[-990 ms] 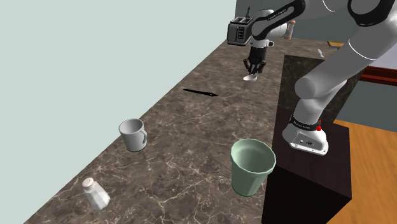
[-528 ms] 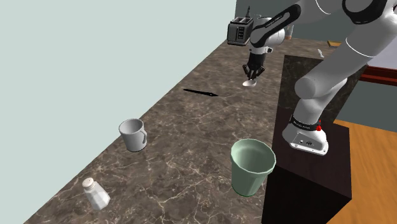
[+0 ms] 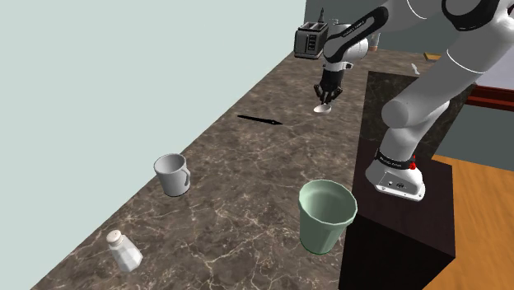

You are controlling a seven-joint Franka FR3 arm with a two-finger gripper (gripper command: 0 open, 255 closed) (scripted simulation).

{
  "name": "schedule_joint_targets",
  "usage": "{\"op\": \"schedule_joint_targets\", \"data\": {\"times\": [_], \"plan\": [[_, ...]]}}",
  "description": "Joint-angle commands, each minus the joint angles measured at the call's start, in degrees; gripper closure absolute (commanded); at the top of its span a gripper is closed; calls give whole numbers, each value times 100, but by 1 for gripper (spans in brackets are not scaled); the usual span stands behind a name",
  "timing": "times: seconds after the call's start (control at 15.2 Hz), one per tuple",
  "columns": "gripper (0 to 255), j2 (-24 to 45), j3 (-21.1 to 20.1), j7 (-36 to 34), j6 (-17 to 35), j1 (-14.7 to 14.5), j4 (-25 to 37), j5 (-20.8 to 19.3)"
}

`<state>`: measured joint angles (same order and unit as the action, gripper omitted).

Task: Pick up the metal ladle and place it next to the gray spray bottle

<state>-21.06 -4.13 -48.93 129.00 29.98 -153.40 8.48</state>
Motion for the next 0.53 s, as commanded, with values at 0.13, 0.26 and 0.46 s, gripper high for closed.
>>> {"op": "schedule_joint_targets", "data": {"times": [0.13, 0.26, 0.46], "plan": [[0, 0, 0, 0, 0, 0, 0, 0], [0, 0, 0, 0, 0, 0, 0, 0], [0, -239, 31, -19, -463, 29, 224, -50]]}}
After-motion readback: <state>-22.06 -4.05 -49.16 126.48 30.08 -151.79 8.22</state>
